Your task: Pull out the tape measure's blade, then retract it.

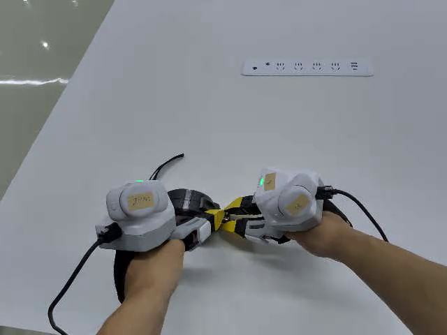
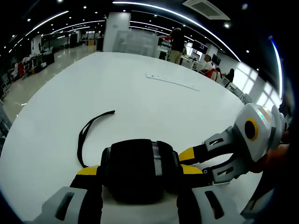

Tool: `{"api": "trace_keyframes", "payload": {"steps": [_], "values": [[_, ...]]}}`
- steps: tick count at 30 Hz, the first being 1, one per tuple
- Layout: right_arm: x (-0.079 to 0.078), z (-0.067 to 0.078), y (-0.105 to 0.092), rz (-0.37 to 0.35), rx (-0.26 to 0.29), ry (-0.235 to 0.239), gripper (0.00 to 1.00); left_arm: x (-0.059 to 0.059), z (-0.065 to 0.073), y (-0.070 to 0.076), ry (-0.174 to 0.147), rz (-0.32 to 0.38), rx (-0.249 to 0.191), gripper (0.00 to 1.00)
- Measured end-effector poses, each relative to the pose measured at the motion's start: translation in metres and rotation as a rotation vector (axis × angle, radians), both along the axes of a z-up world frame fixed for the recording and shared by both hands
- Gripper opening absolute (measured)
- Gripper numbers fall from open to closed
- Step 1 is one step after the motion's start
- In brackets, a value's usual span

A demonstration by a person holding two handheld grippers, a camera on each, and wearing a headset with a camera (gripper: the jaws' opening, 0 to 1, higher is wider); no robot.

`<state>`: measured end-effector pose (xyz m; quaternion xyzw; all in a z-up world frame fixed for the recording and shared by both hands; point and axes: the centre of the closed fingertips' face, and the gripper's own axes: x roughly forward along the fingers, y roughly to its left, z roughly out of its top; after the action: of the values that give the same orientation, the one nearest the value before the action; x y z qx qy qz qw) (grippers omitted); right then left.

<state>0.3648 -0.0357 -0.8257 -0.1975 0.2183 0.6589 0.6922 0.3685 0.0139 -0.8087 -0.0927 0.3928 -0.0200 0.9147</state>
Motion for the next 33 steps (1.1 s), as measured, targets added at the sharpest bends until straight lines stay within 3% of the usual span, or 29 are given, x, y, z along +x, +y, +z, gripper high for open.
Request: {"api": "trace_keyframes", "payload": {"steps": [13,19,33], "values": [[0.0011,-0.0010,0.0000,0.009,-0.030,-0.017,0.14,0.0018,-0.0011,-0.0009,-0.001,0.003,-0.002,0.63],[0.0001,-0.0002,0.0005,0.026,-0.062,-0.052,0.15,0.0020,-0.0009,-0.0016,0.001,0.002,0.014,0.64],[0.0037,0.0010,-0.0010,0.011,-0.089,-0.057,0.19,0.0024,0.0014,-0.0007,0.004,-0.024,0.041,0.67]]}}
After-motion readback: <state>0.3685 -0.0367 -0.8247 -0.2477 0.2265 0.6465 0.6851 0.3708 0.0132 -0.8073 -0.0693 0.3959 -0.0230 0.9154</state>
